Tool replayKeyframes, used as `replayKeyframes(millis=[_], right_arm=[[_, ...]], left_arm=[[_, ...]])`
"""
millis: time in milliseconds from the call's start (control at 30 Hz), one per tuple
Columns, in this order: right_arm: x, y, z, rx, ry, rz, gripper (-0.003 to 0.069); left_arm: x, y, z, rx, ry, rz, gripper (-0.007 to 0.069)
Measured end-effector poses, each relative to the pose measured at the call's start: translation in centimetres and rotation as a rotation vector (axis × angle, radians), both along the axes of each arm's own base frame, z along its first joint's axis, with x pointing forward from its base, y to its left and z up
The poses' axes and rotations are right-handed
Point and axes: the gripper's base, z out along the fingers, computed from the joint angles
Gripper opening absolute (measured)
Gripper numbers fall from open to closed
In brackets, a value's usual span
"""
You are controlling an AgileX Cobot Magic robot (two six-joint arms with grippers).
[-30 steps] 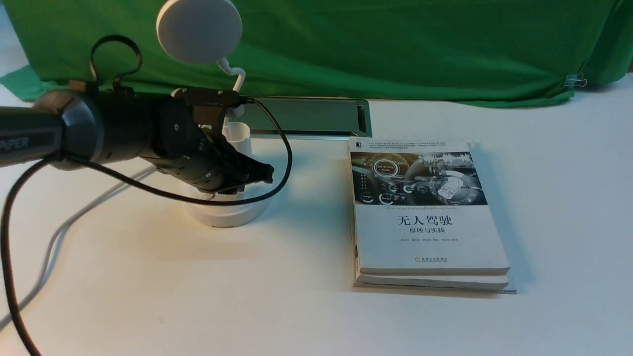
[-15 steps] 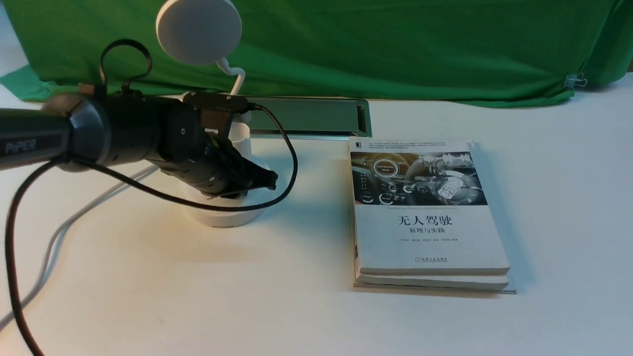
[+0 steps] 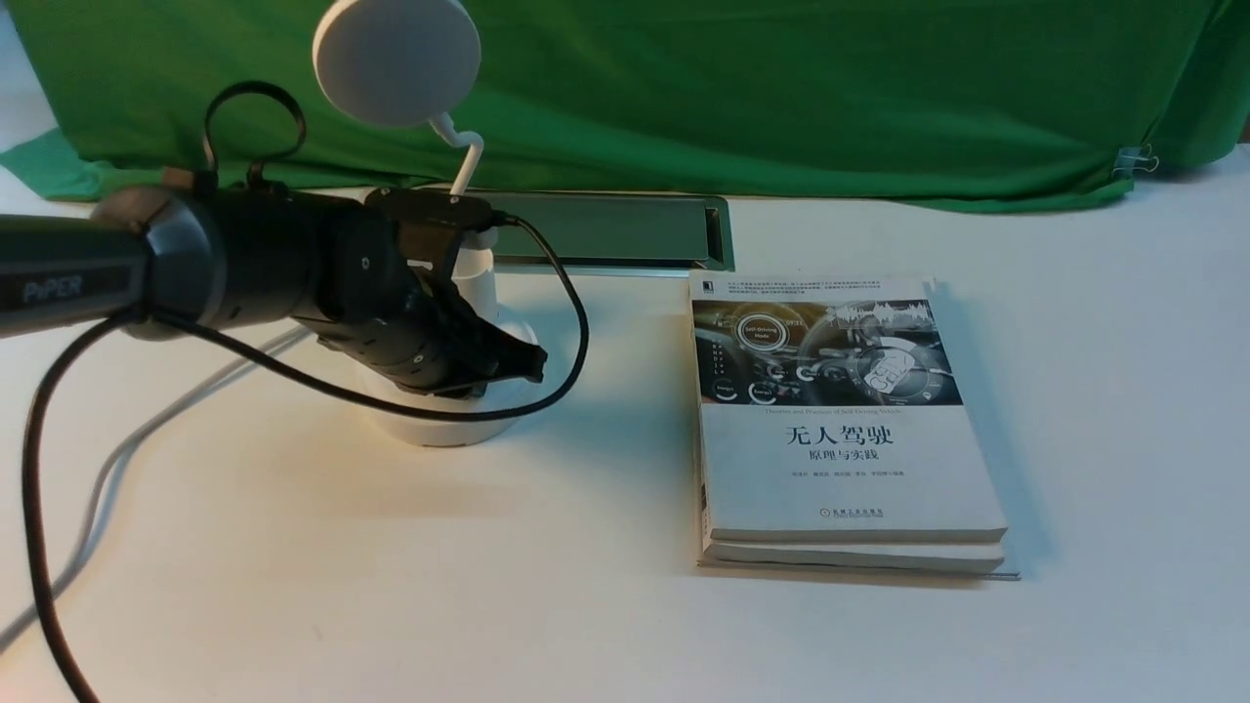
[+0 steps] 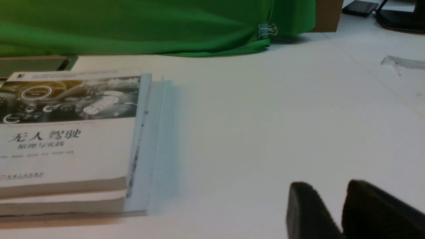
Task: Turn on the desk lamp on the white desktop with your hand.
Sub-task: 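Press the power button on the lamp base to turn the lamp on with the left gripper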
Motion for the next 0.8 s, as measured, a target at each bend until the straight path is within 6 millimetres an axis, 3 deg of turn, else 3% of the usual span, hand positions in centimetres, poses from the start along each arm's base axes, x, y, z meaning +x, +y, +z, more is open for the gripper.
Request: replayKeyframes(millis=[267, 533, 800], right_arm=[[0.0, 0.0, 0.0, 0.0, 0.0, 0.0, 0.0238], [0.0, 0.0, 0.0, 0.0, 0.0, 0.0, 0.0238], [0.0, 0.0, 0.0, 0.0, 0.001, 0.0, 0.0238]], left_arm=[[0.0, 0.0, 0.2, -0.008, 0.002, 0.012, 0.0021], [0.2, 0.0, 1.7, -0.037, -0.084, 0.021, 0.0021], [0.4, 0.0, 0.2, -0.015, -0.052, 0.015, 0.0021]])
